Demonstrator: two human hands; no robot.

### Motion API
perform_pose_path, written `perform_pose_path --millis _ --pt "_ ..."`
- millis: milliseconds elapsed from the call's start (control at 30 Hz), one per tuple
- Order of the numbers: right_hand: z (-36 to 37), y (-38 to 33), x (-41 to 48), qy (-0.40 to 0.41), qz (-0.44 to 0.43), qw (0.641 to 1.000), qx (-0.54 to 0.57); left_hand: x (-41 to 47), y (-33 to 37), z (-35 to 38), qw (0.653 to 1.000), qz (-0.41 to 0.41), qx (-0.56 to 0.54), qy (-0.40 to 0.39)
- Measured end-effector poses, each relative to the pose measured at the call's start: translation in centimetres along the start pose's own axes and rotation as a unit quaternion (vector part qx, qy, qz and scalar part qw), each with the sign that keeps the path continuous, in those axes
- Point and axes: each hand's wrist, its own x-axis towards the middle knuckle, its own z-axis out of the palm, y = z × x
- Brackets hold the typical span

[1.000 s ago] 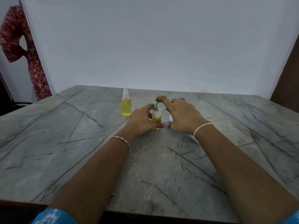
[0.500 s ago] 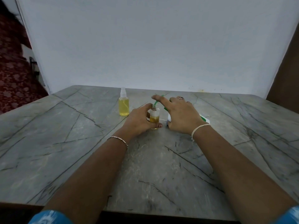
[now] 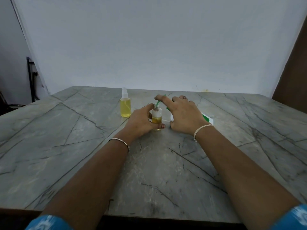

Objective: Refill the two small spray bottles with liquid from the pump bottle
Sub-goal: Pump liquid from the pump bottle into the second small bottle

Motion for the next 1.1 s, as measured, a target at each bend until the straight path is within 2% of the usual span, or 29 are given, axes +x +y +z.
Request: perform_pose_path --millis 800,1100 --pt "0.09 -0.1 0.23 0.001 0.008 1.0 0.006 0.09 -0.08 0.14 1.0 0.003 0.002 0.001" --pt "0.29 0.07 0.26 0.004 0.009 1.0 0.001 -0.07 -0.1 0.33 0.999 0.031 0.01 0.014"
